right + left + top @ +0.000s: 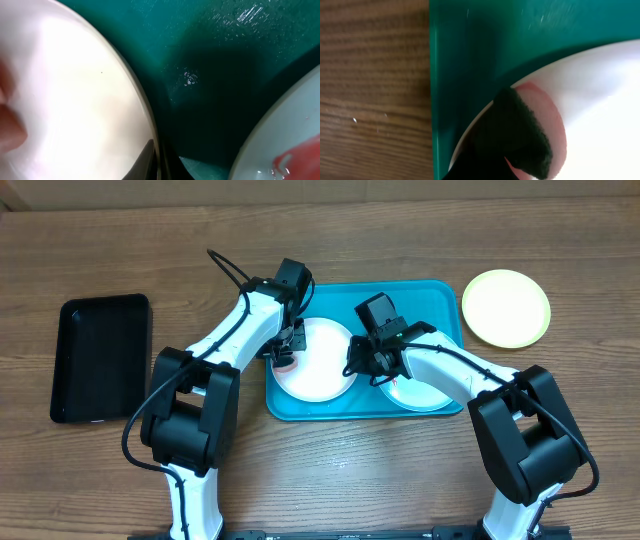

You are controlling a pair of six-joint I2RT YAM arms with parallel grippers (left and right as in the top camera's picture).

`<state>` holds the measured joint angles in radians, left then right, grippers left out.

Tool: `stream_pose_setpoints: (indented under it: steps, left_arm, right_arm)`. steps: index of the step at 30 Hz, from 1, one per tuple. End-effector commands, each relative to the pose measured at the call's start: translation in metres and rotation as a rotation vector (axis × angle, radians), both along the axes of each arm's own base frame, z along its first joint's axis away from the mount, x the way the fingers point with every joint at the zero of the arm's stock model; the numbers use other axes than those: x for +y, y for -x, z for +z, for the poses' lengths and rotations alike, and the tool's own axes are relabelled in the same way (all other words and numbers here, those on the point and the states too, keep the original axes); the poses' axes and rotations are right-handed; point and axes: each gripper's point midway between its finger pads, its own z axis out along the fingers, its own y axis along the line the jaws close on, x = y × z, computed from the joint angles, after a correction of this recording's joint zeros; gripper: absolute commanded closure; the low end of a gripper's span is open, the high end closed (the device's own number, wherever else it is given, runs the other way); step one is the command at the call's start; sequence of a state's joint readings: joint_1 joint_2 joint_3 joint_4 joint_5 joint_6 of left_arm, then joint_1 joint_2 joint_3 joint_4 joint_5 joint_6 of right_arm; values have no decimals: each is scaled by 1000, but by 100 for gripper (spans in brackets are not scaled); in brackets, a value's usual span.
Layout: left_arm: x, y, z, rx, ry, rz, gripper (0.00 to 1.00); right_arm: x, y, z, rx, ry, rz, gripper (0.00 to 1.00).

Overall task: Clean dirty plates on tray and stack at the side
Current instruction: 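Move the left gripper with the sponge onto the white plate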

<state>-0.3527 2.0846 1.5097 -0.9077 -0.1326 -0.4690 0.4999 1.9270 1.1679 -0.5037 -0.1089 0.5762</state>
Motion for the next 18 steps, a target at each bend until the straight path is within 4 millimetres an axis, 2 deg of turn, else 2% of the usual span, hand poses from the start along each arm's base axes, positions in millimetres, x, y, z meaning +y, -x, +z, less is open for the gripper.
stream_pose_setpoints:
  steps: [1, 6, 10, 15, 18]
  left_arm:
    - [-6, -14, -5, -30, 32, 4, 96]
    - [-78, -8, -11, -11, 340, -57, 96]
    - [-106, 7, -18, 1, 375, -92, 96]
    - [-111, 19, -22, 16, 320, -175, 96]
    - [-99, 24, -24, 48, 292, -158, 96]
  right_arm:
    - [-11, 7, -9, 19, 41, -13, 96]
    - [-11, 6, -9, 16, 40, -13, 96]
    - [-11, 6, -9, 17, 40, -13, 96]
    - [-11, 6, -9, 17, 40, -13, 96]
    - [-11, 7, -9, 20, 41, -13, 96]
